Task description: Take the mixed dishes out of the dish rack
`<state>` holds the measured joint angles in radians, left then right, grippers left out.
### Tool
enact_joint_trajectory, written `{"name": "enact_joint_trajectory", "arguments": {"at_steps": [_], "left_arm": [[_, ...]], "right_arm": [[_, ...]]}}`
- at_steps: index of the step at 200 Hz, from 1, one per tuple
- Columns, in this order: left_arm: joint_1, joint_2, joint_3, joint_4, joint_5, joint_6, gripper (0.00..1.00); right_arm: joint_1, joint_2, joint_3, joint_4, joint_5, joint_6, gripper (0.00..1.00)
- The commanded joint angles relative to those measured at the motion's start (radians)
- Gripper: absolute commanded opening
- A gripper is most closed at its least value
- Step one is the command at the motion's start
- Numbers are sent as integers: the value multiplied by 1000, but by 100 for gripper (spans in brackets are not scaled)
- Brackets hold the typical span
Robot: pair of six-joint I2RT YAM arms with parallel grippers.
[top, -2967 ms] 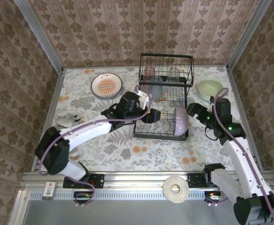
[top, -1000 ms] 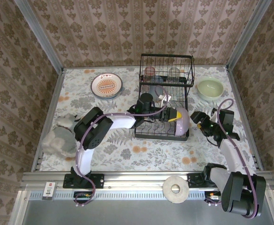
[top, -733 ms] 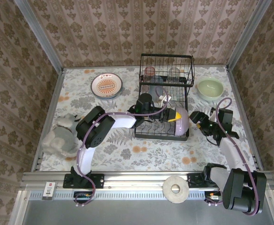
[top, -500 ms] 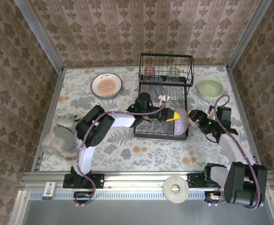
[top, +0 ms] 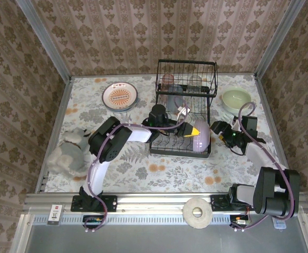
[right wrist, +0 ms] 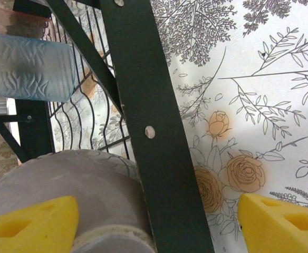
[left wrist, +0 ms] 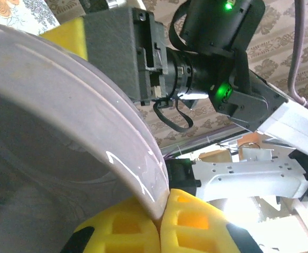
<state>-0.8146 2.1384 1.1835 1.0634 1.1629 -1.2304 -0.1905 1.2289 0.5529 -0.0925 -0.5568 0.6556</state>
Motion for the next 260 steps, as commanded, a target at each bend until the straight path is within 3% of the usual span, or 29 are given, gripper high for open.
{"name": "enact_joint_trajectory", "arguments": {"at_steps": [1, 89, 186, 226, 260], "left_arm": [[1, 17, -13, 109, 52, 58, 0], [-14, 26, 29, 198, 162, 63, 0], [-58, -73, 11, 209, 137, 109, 0], [-50, -105, -13, 218, 78, 96, 0], [-49, -105, 4, 221, -27, 11, 0]], "right_arm": [[10, 40, 43, 23, -2, 13, 80], [13, 101, 88, 47, 6, 45, 86], [31, 124, 84, 76, 6, 55, 89], [33, 128, 79, 79, 12, 54, 89], [39, 137, 68, 92, 15, 56, 89]]}}
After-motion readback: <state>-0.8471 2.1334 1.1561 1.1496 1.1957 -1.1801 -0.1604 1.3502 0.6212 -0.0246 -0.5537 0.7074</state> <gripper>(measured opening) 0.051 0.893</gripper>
